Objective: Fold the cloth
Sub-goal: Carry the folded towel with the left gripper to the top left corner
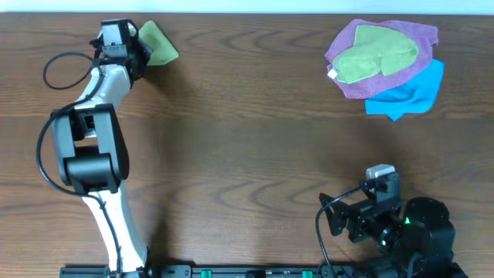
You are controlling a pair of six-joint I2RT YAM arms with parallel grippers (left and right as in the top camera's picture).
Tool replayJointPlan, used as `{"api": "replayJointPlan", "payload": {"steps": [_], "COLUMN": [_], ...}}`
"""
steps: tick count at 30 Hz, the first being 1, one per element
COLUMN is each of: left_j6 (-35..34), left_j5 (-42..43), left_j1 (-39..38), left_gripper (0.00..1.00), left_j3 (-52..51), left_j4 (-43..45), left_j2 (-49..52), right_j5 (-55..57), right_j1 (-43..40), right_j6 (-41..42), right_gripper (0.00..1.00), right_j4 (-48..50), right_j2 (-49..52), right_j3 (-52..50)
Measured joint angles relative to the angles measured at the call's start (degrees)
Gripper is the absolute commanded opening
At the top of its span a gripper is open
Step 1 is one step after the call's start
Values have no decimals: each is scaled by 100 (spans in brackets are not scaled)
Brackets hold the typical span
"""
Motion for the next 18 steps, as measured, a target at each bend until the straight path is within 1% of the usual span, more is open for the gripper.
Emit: {"api": "replayJointPlan", "payload": {"steps": [11, 16, 18], "left_j6": [2, 42, 85], "left_j5": [2, 2, 2], "left_j1": [184, 297, 365], "left_gripper": [6, 23, 34], "left_j3": [0, 0, 0], "left_j4": [-339, -549, -632], "left_j2": [2, 2, 2], "right_j5": [0, 2, 0], "right_j1": [0, 0, 0], "right_j6": [0, 0, 0], "right_gripper": [99, 99, 99], "right_j4": [2, 0, 0], "right_j2": [0, 0, 0], "right_j3": [0, 0, 0]}}
